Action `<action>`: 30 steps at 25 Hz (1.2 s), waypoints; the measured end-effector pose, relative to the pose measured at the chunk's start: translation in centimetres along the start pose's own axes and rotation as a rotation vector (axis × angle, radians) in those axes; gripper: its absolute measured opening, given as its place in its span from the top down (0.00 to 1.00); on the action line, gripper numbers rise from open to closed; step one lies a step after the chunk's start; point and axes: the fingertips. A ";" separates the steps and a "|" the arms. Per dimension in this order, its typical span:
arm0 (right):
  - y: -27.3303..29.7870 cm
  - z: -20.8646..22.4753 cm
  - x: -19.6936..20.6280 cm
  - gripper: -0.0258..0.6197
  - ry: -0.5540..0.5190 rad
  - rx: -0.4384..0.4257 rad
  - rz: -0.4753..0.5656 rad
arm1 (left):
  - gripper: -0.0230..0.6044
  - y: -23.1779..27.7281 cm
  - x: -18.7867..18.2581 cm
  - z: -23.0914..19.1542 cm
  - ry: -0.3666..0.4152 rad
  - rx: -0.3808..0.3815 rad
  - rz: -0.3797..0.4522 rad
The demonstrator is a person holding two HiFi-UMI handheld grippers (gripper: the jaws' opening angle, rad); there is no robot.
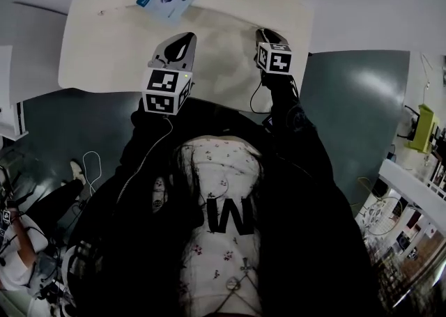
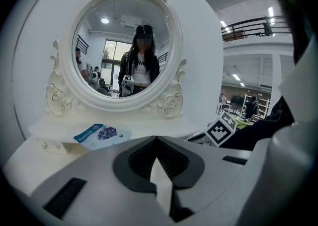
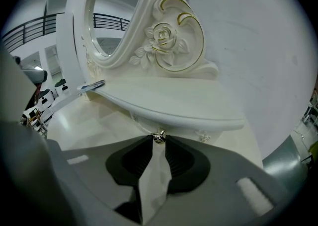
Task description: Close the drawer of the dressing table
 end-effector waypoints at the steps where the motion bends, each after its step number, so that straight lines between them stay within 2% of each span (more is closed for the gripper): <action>1: 0.0 0.0 0.0 0.82 0.003 -0.005 0.002 | 0.96 -0.1 0.1 -0.1 -0.002 -0.006 -0.001; 6: -0.1 0.1 -0.1 0.82 0.022 -0.021 0.027 | 0.96 -0.8 0.3 0.0 -0.004 -0.022 -0.003; 9: -0.4 0.0 0.1 0.82 0.037 -0.058 0.062 | 0.96 -1.1 0.4 0.4 -0.004 -0.027 -0.005; 17: -2.9 -1.0 2.2 0.78 0.030 -0.144 0.062 | 0.96 -1.0 0.8 2.2 0.009 -0.017 -0.019; 24: -8.1 -2.0 2.6 0.79 0.098 -0.217 0.146 | 0.96 -0.8 0.4 5.9 0.038 0.014 -0.020; 30: -13.3 -2.6 2.1 0.79 0.076 -0.301 0.215 | 0.96 -0.8 0.0 10.1 0.058 0.033 -0.016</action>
Point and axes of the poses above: the fingertips, and each gripper's own axes: y forward along the fingers, z to its right, x out of its underside, and after that the axes turned 5 degrees about y, right-handed
